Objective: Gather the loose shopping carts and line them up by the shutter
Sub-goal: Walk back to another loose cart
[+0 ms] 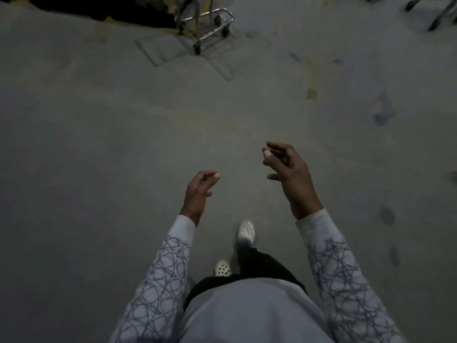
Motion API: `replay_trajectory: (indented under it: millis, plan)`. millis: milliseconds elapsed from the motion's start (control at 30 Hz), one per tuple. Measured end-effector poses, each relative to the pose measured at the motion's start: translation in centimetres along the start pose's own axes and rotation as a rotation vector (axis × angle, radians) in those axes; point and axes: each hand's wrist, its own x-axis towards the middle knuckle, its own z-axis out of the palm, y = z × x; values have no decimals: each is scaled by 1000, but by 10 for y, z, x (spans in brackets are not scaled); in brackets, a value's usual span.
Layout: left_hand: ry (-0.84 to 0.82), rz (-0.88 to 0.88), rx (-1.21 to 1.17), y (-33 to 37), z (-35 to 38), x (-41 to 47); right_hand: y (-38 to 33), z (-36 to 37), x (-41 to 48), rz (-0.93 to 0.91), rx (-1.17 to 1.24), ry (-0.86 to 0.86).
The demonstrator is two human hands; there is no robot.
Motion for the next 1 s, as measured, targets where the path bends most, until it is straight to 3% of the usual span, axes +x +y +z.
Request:
replay_trajectory:
  millis: [333, 467, 633, 800, 1000]
  plan:
    - [-42, 118, 9, 118, 2, 210, 95, 49, 227, 398, -138, -39]
    - [-103, 255, 3, 201, 0, 277, 75, 70, 346, 482, -185, -112]
    - [-80, 381, -39, 276, -25, 352, 17, 121, 478, 411, -252, -176]
    - [32, 204, -68, 276, -61, 486, -4, 197, 591, 414, -268, -268]
    - [36, -83, -44, 263, -127, 664, -18, 303, 726, 545, -208, -365]
